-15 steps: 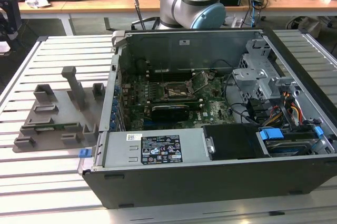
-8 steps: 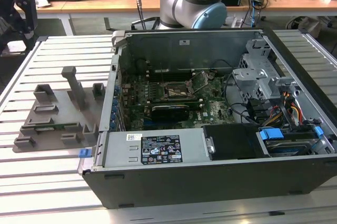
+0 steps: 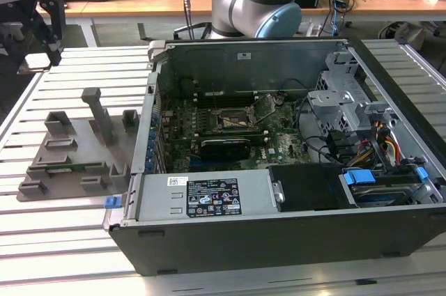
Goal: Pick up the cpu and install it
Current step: 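Pick up the cpu and move it towards the insertion slot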
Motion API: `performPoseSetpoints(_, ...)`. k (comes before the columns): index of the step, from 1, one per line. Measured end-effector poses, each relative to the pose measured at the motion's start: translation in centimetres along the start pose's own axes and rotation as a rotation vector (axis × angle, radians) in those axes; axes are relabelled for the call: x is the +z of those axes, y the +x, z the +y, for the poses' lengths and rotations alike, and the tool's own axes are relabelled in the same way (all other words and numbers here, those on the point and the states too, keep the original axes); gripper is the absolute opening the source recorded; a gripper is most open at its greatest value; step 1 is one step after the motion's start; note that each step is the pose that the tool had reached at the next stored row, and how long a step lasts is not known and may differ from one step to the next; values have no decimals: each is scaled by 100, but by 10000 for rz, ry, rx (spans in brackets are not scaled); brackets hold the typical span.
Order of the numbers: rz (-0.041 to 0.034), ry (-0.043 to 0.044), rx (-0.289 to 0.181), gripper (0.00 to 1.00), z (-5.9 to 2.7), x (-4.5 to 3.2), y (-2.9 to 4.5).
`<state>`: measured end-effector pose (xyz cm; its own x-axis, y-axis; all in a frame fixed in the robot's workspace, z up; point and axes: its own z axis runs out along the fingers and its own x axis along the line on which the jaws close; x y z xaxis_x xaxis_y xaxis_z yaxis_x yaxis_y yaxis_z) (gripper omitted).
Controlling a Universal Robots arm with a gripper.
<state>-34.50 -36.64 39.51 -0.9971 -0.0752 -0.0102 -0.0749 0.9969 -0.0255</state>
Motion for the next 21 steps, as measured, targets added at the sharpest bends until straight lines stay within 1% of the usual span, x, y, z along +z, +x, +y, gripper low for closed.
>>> performPoseSetpoints(1,0,0,1,55,-2,1,-28)
performPoseSetpoints(3,1,0,0,55,-4,1,-59)
performPoseSetpoints(9,9,-1,1,55,-11,7,-255)
performPoseSetpoints(10,11,0,0,55,-11,8,-300)
performPoseSetpoints(11,11,-1,0,55,-9,11,-376)
performPoseSetpoints(12,12,-1,-1,55,-8,14,-427)
performPoseSetpoints(15,16,0,1,55,0,22,-543)
performPoseSetpoints(16,16,-2,1,55,9,29,-607)
performPoseSetpoints(17,18,-2,0,55,13,32,-636)
performPoseSetpoints(18,22,-1,0,55,20,35,-680)
performPoseSetpoints(19,23,-2,-1,55,30,42,-738)
performPoseSetpoints(20,33,-1,0,55,47,51,-841)
performPoseSetpoints(21,36,-4,0,55,59,59,-904)
